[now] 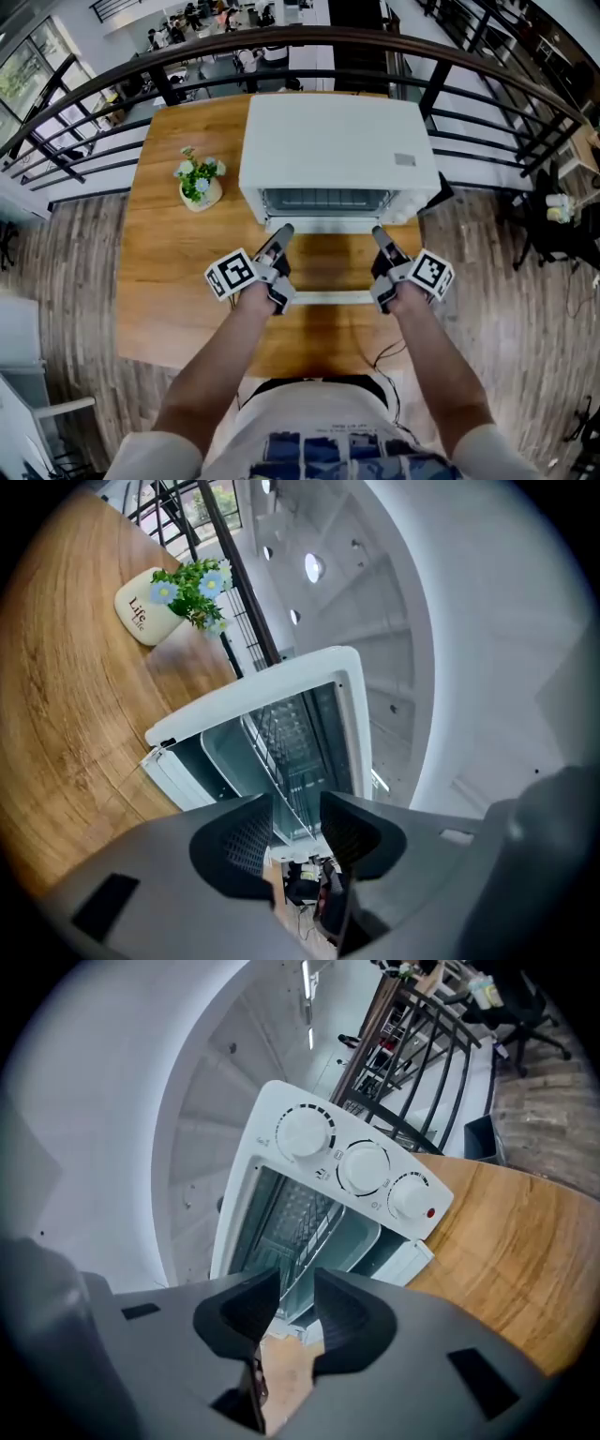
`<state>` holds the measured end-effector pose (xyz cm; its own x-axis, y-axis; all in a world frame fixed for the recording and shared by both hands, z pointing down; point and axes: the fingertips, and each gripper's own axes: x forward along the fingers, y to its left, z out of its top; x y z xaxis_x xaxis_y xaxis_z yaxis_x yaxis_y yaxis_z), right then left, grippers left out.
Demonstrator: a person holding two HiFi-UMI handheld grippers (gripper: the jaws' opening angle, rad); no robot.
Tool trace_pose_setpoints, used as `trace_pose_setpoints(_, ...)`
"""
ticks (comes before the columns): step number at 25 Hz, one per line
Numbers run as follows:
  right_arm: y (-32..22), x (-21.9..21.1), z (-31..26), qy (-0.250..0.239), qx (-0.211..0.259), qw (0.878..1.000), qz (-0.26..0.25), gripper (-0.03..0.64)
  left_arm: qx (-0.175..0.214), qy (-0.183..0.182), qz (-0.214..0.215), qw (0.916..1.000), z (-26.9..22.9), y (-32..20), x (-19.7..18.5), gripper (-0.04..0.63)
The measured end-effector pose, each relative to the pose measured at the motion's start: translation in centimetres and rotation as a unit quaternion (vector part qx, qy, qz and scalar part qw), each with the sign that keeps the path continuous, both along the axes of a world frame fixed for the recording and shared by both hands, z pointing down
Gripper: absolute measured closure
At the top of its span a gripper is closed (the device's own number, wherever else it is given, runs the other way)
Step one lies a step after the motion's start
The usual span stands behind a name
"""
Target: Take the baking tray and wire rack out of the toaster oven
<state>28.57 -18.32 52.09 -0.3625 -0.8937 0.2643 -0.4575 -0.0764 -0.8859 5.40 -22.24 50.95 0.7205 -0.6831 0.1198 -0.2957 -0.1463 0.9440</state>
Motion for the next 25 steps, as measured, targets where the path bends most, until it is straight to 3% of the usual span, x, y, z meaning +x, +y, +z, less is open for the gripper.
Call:
trace_pose_setpoints(13, -7.1, 1.9, 2.0, -0.059, 0.009, 0.998, -0.008, 0.497, -0.018, 0.005, -0.073, 0.9972, 2.4, -6.6, -1.0, 0.445)
trace_pose_setpoints(20, -8.0, 1.6, 3.3, -0.071, -0.002, 0.997, -0.013, 0.48, -0.022, 0.01, -0.086, 0.996, 3.3, -8.1, -1.5, 0.445)
trace_pose_setpoints(25, -8.5, 1.4, 3.5, -0.081, -0.002, 0.997, 0.001, 0.51, -0.023, 0.012, -0.089, 0.9957, 3.3, -9.0, -1.6, 0.457)
